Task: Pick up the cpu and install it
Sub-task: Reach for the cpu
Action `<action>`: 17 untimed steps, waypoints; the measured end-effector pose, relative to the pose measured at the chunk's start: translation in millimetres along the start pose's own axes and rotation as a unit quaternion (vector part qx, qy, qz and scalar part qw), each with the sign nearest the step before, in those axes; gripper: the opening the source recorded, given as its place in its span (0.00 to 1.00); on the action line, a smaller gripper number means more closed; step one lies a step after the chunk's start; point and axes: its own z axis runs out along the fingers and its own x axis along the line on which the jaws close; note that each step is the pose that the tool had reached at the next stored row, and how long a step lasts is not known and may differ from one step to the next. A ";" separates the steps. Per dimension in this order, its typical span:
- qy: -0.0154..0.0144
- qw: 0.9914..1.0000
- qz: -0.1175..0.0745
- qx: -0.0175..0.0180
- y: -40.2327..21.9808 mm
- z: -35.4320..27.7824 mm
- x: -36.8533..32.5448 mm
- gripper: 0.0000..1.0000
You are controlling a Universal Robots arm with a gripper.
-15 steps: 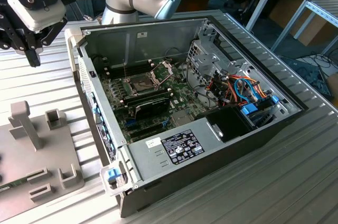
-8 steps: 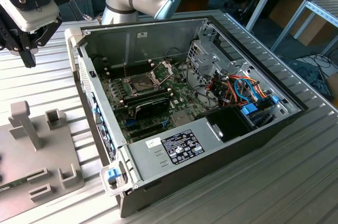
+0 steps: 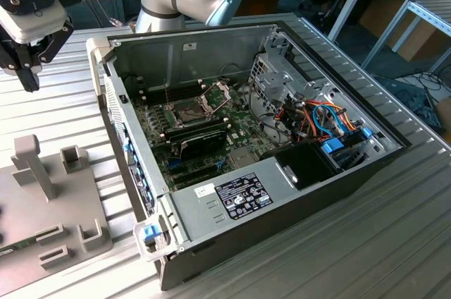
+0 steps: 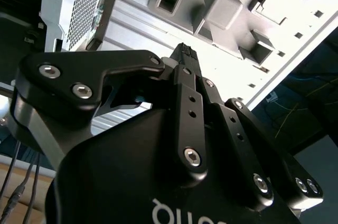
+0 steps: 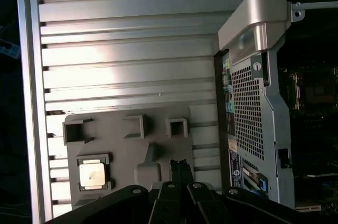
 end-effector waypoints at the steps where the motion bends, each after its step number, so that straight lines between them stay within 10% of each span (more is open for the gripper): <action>1: 0.000 1.000 0.000 0.000 -0.1 -0.1 1.3 0.11; 17: 0.000 1.000 0.000 0.000 -1.0 -0.4 13.7 0.11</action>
